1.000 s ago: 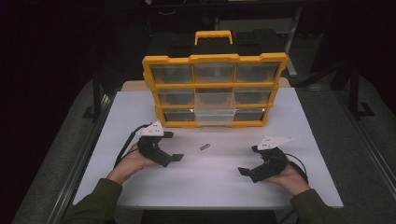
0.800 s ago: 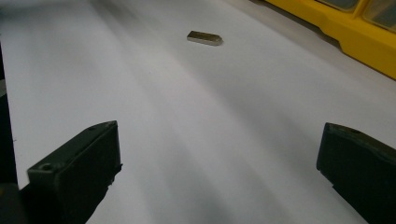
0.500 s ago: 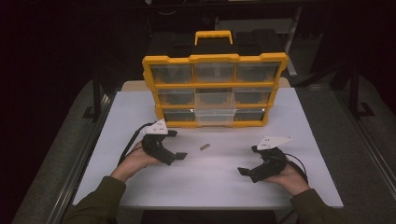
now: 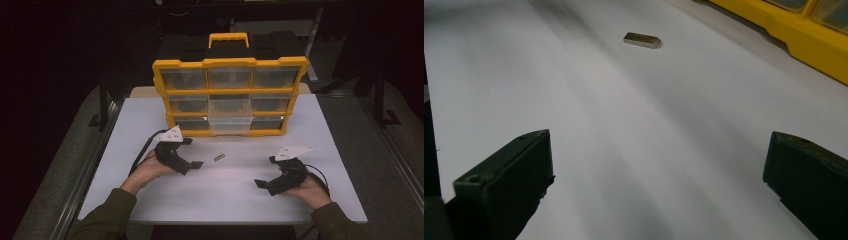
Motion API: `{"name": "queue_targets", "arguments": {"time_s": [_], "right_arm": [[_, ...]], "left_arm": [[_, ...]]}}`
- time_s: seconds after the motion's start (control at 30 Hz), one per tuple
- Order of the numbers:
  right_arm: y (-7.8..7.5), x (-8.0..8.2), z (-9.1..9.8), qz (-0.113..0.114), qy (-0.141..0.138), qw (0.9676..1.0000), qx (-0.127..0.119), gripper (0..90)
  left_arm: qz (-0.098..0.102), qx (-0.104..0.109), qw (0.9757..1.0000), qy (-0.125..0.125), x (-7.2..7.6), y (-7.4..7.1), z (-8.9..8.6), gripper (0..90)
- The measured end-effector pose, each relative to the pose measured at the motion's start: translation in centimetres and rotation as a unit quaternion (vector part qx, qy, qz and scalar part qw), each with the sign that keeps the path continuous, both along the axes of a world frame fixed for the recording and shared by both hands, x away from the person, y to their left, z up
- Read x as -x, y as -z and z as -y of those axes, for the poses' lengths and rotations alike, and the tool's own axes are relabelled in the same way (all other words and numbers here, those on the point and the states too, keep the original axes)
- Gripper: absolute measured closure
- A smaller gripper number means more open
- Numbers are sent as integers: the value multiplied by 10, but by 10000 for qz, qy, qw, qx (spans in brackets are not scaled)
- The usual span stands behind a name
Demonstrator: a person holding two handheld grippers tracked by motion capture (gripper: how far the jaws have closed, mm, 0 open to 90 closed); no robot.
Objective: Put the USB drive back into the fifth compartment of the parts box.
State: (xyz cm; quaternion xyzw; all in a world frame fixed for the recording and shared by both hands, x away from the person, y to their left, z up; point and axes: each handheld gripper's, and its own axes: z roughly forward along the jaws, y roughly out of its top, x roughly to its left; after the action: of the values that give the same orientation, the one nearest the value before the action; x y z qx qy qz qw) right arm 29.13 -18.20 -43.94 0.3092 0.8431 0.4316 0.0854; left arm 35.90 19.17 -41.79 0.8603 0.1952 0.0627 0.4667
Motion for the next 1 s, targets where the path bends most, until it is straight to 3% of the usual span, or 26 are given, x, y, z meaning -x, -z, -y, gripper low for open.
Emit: {"name": "queue_targets", "arguments": {"time_s": [1.0], "right_arm": [[0,0,-1,1,-27,10000,0,0]], "left_arm": [[79,-41,10000,-12,-14,1,23,1]]}}
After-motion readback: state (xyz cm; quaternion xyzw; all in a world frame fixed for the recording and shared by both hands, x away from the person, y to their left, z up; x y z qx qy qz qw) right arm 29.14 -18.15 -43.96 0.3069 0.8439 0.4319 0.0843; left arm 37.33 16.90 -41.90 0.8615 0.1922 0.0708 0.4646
